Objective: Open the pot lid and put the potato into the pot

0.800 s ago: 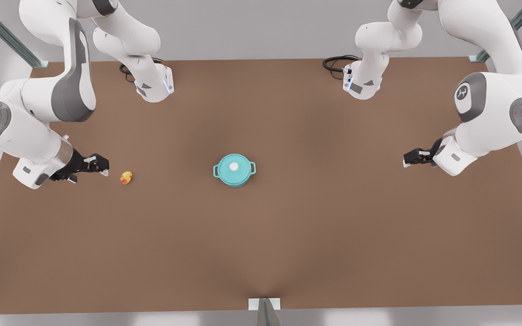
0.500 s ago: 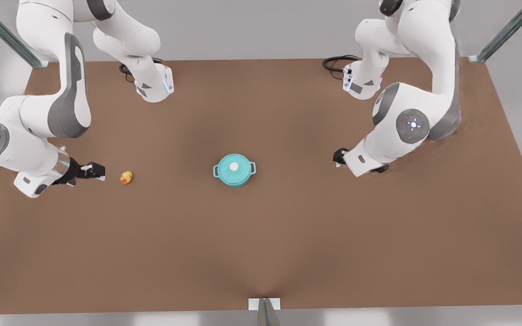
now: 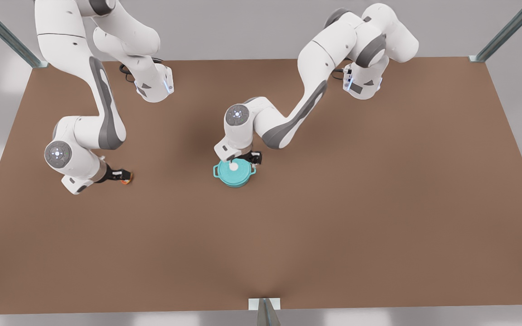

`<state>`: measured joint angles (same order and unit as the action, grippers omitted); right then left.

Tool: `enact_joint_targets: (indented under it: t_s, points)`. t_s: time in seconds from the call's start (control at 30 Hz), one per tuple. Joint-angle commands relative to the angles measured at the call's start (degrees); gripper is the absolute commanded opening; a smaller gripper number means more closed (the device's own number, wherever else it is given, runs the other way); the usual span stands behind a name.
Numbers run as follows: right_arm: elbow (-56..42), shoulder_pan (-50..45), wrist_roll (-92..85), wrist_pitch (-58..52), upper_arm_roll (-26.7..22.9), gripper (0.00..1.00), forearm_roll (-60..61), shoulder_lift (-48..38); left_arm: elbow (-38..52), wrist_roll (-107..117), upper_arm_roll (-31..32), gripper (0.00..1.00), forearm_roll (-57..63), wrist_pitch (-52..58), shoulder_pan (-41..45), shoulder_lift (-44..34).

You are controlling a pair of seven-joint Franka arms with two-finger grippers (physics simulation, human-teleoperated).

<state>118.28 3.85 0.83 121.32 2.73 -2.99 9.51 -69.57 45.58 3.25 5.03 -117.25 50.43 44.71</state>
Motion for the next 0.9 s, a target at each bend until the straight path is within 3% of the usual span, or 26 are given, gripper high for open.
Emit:
enact_joint_targets:
  t_s: [0.0,0.3,0.6,0.63,0.7,0.77,0.87]
  points:
    - [1.5,0.0,16.8,11.8,-0.8,1.0,0.0,0.2,0.2,40.5,-0.1,1.0,2.0,-6.7,1.4,1.3]
    - [10.0,0.0,17.5,25.2,-2.0,1.0,0.0,2.0,-0.4,36.5,-0.8,1.0,8.1,-9.9,3.2,4.6]
    - [13.1,0.0,17.0,25.9,-2.8,1.0,-0.1,6.7,-0.7,37.0,-0.5,1.0,9.7,-10.1,4.5,7.1]
    - [13.0,0.0,17.0,25.9,-2.8,1.0,-0.1,7.6,-0.7,37.0,-0.5,0.96,9.7,-10.1,4.5,7.1]
    - [13.0,0.0,17.2,25.5,-2.8,1.0,-0.1,8.6,-0.7,37.1,-0.5,0.46,9.6,-9.9,4.5,7.0]
    - [13.0,1.5,16.7,25.5,-2.8,1.0,-0.2,8.7,-0.6,37.0,-0.6,0.23,9.6,-9.4,4.5,6.7]
    - [14.2,2.3,16.6,25.5,-2.8,1.0,-1.5,9.3,0.0,36.8,-0.9,0.14,9.3,-7.8,4.3,6.4]
